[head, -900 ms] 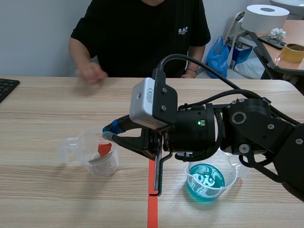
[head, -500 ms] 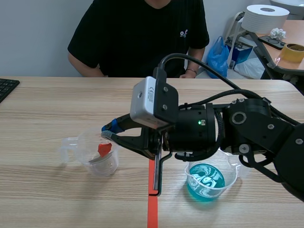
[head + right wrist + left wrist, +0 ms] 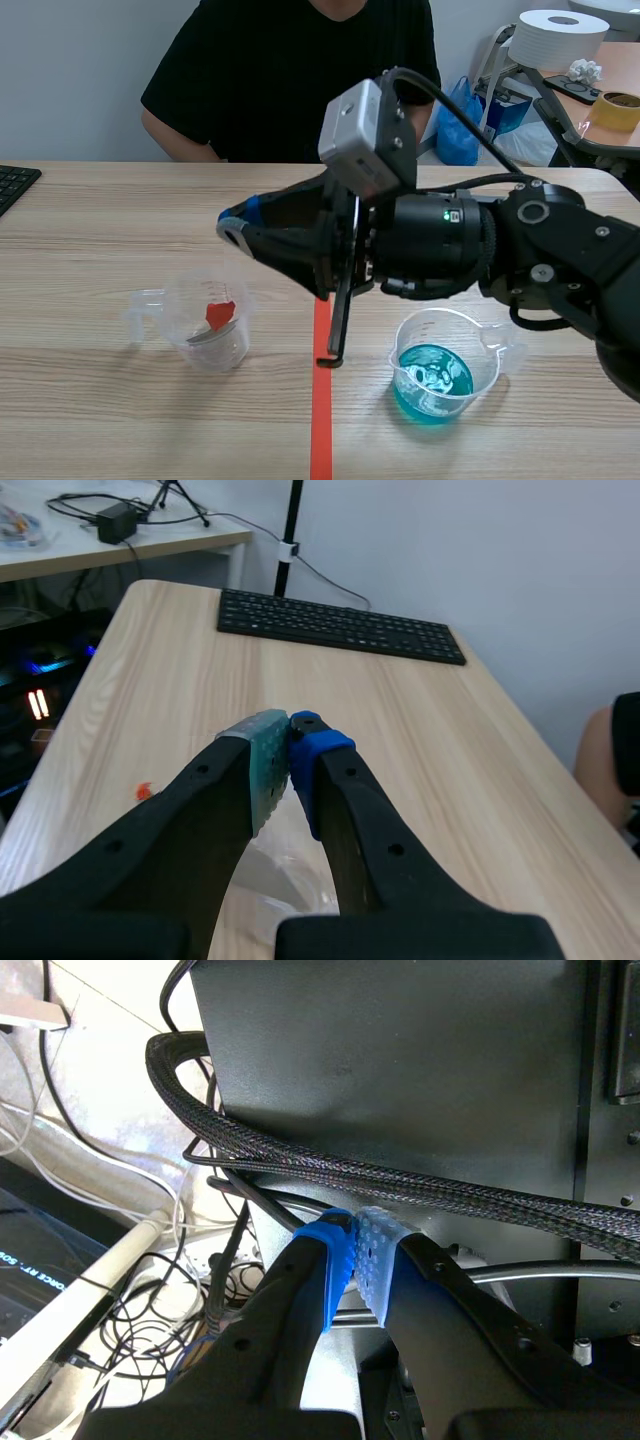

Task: Do the redox reaction experiment.
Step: 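Lift the metal plate out of the left beaker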

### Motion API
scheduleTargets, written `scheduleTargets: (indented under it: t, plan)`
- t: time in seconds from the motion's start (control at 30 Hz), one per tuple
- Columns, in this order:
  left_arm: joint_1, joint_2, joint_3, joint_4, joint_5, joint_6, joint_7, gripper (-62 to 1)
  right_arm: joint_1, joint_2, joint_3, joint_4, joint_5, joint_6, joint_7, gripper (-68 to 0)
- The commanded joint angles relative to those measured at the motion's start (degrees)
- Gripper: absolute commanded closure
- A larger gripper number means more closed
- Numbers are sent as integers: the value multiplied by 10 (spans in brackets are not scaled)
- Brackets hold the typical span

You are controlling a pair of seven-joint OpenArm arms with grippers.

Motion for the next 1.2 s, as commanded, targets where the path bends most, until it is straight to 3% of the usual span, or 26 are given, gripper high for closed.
scheduleTargets:
  t: [0.0, 0.3, 0.6, 0.77, 1.0, 1.17]
  plan:
    - [2, 0, -1, 7, -1, -1, -3, -42, 25, 0, 7, 17, 17, 0, -2, -6]
    - [2, 0, -1, 7, -1, -1, -3, -42, 82, 0, 27, 52, 108, 0, -86, -6]
    - [2, 0, -1, 7, -1, -1, -3, -42, 130, 0, 28, 125, 245, -1, -201, -6]
    - [2, 0, -1, 7, -1, -1, -3, -42, 151, 0, 33, 168, 312, -13, -261, -6]
    - [2, 0, -1, 7, -1, -1, -3, -42, 168, 0, 79, 238, 406, -55, -335, -6]
    - [2, 0, -1, 7, -1, -1, -3, -42, 167, 0, 98, 258, 438, -55, -377, -6]
